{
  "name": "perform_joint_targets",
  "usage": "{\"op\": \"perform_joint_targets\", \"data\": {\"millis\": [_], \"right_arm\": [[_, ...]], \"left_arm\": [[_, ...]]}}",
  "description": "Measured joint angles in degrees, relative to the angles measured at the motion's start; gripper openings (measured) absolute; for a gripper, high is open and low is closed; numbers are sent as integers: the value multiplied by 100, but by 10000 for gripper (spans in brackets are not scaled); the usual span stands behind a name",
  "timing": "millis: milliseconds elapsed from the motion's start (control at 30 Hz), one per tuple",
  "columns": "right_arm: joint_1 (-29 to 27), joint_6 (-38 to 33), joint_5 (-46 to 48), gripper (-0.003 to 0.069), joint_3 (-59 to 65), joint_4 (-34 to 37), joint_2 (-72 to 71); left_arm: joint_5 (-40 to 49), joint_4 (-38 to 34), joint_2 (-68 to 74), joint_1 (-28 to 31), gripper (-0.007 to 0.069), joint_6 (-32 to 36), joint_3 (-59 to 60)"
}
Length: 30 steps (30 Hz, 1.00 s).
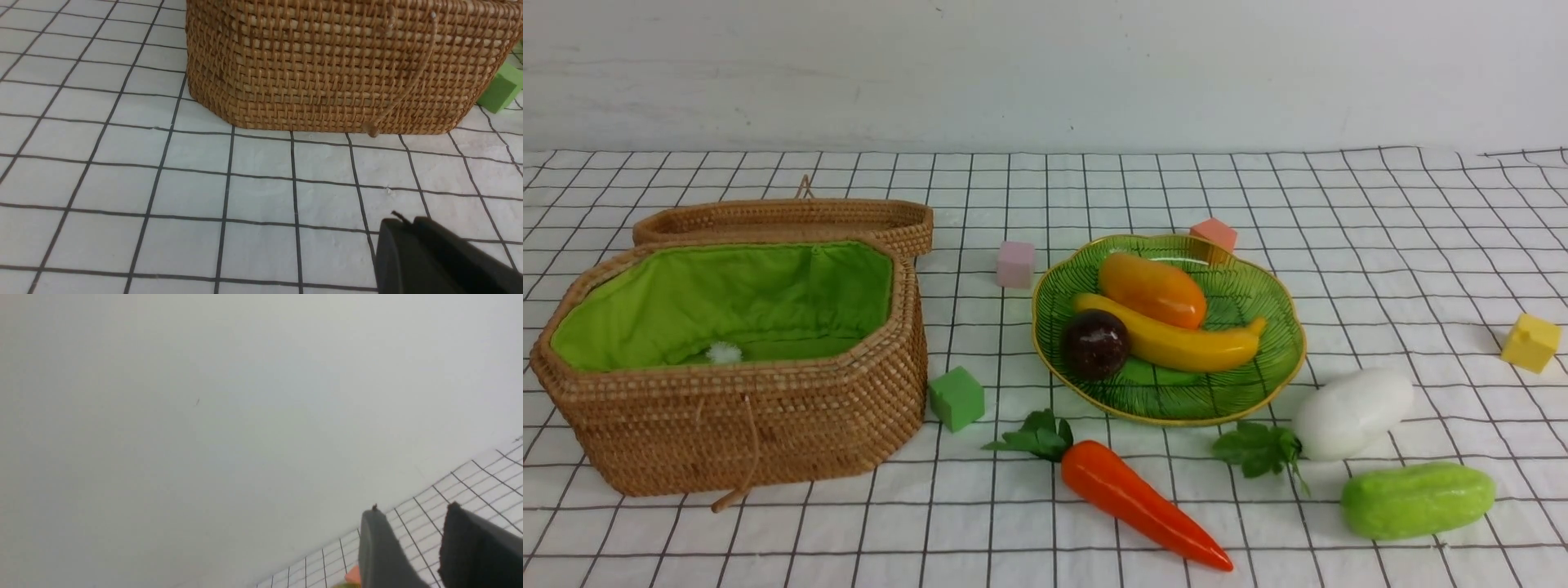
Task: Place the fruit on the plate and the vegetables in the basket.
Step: Take a chayote with your right arm and place it on the basket on the left.
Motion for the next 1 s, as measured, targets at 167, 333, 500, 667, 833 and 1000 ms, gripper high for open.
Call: {"op": "perform_joint_targets", "data": {"millis": [167,333,500,667,833,1000], "right_arm": [[259,0,1784,243,-1574,-397,1506],[695,14,2422,243,-1672,-1041,2634],[830,300,2815,244,-1351,-1057,3466],[830,1147,2793,281,-1136,-1004,4157],[830,2355,1968,468,-1130,-964,5240],[830,3403,1205,614,-1130,-805,6178]], "left_arm": [[0,0,0,0,29,0,0],[0,0,0,0,36,0,0],[0,0,0,0,40,0,0],[0,0,0,0,43,0,0],[0,0,0,0,51,0,0],[0,0,0,0,55,0,0]]}}
